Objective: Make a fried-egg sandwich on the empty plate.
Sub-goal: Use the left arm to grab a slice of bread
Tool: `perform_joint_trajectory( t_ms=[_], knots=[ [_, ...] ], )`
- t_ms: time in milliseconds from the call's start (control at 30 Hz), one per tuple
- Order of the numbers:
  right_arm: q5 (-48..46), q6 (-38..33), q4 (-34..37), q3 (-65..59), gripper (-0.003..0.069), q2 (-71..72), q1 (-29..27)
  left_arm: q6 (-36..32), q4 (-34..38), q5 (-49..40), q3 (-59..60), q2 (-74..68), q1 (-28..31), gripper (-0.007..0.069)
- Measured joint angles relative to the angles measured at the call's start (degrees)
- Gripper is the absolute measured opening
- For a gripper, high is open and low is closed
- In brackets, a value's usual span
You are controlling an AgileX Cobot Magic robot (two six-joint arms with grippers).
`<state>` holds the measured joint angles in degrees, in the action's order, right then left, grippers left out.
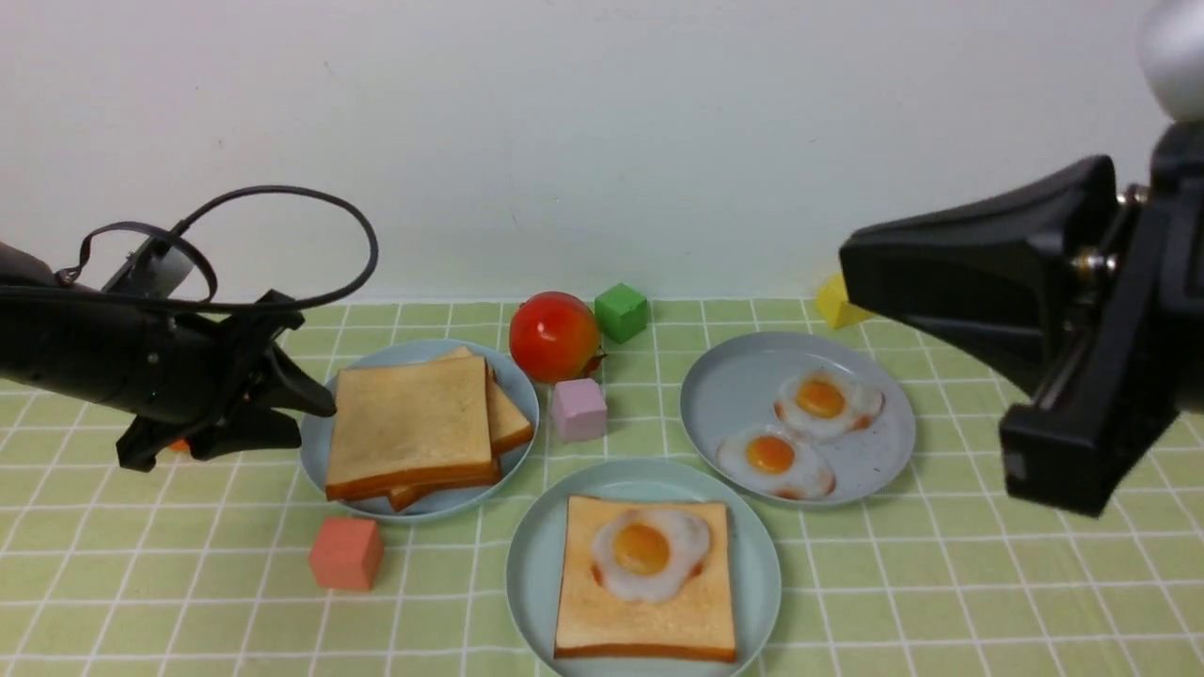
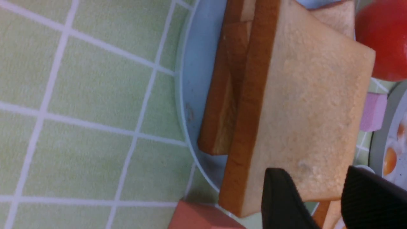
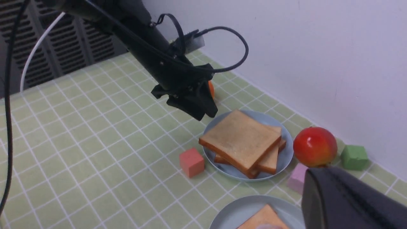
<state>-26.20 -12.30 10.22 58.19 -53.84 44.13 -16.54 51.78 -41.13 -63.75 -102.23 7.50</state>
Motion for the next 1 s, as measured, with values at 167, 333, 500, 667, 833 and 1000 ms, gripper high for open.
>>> perform_joint_trajectory(
  t_ms=[167, 333, 500, 667, 833, 1000],
  knots=[
    [2.0, 0.0, 1.2, -1.8, -0.0012, 0.5, 0.0, -8.1, 4.1, 0.4, -0.2, -3.8, 0.0, 0.0290],
    [3.4, 0.0, 1.3, -1.8, -0.0012, 0.5, 0.0, -12.7, 6.0, 0.6, -0.6, -6.3, 0.0, 0.0290],
    [4.0, 0.2, 1.6, -1.8, -0.0012, 0.6, 0.0, -14.2, 7.0, 0.8, -0.9, -7.5, 0.0, 0.0276],
    [4.1, 0.2, 2.5, -1.8, -0.0010, 0.6, 0.0, -15.5, 7.2, 0.8, -0.9, -8.4, 0.0, 0.0157],
    [4.1, 0.2, 3.0, -1.8, -0.0006, 0.6, 0.0, -15.5, 7.3, 0.5, -0.9, -8.1, 0.0, 0.0036],
    [4.8, 0.2, 3.1, -1.8, -0.0004, 0.6, 0.0, -15.3, 7.2, -2.3, -0.9, -3.6, 0.0, 0.0036]
  ],
)
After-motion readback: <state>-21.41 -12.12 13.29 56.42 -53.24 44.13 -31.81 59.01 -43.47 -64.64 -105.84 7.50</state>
